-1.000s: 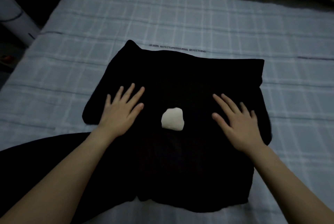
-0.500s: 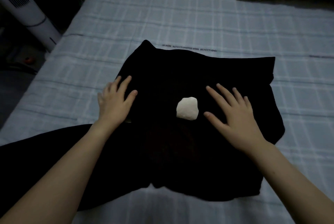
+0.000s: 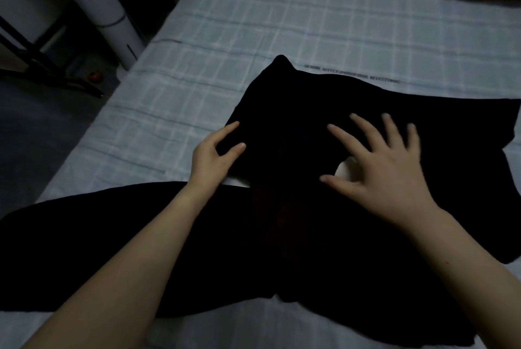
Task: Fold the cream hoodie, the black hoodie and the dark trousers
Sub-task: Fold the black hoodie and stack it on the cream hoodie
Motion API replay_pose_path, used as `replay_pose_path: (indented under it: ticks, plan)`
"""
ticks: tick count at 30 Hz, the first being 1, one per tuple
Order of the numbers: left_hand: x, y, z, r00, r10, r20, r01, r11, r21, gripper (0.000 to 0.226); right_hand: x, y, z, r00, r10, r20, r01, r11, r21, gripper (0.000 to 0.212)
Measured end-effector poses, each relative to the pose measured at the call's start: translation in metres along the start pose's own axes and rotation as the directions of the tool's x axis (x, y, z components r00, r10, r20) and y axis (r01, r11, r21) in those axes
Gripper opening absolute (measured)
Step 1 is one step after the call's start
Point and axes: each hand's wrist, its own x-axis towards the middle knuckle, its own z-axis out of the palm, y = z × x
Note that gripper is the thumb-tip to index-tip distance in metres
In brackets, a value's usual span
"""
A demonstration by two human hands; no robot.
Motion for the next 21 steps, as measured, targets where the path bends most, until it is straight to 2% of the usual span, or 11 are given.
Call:
replay_pose_path:
  ticks: [3,6,10,13,15,16,17,19,21]
  plan:
    - [0.009,0.002,-0.007,1.0,0.024,-0.01,-0.024,1.0,0.001,0.042,0.039,-0.023,0.001,0.987,-0.129,0.097,0.134,0.99,-0.043,0.092]
    - [0.021,-0.008,-0.03,0.999,0.027,0.035,-0.029,0.998,0.057,0.039,0.054,-0.019,0.01,0.957,-0.158,0.244,0.17,0.985,-0.029,0.097]
    - [0.026,-0.038,-0.043,0.983,-0.091,0.158,0.076,0.992,0.098,0.036,0.042,-0.011,0.02,0.943,-0.215,0.253,0.232,0.972,-0.038,0.096]
    - [0.033,-0.043,-0.038,0.958,-0.204,0.202,0.173,0.972,0.161,0.039,0.041,-0.013,0.018,0.947,-0.222,0.231,0.216,0.975,0.052,0.089]
    - [0.042,-0.031,-0.034,0.959,-0.179,0.219,0.09,0.927,0.364,0.057,0.04,-0.009,0.008,0.976,-0.173,0.129,0.146,0.97,0.195,0.081]
    - [0.044,-0.014,-0.029,0.969,-0.163,0.186,0.049,0.864,0.501,0.063,0.038,-0.003,0.002,0.993,-0.109,0.044,0.095,0.963,0.251,0.076]
    - [0.043,0.009,-0.019,0.986,-0.086,0.143,-0.013,0.813,0.581,0.064,0.035,0.007,-0.003,0.999,-0.026,-0.033,0.034,0.958,0.285,0.072]
    - [0.031,0.06,0.018,0.967,0.179,0.183,-0.253,0.784,0.567,0.067,0.024,0.032,-0.007,0.985,0.157,-0.075,-0.124,0.934,0.334,0.068]
    - [0.011,0.105,0.072,0.869,0.349,0.35,-0.487,0.728,0.482,0.07,0.007,0.057,-0.001,0.951,0.31,-0.02,-0.28,0.882,0.378,0.067]
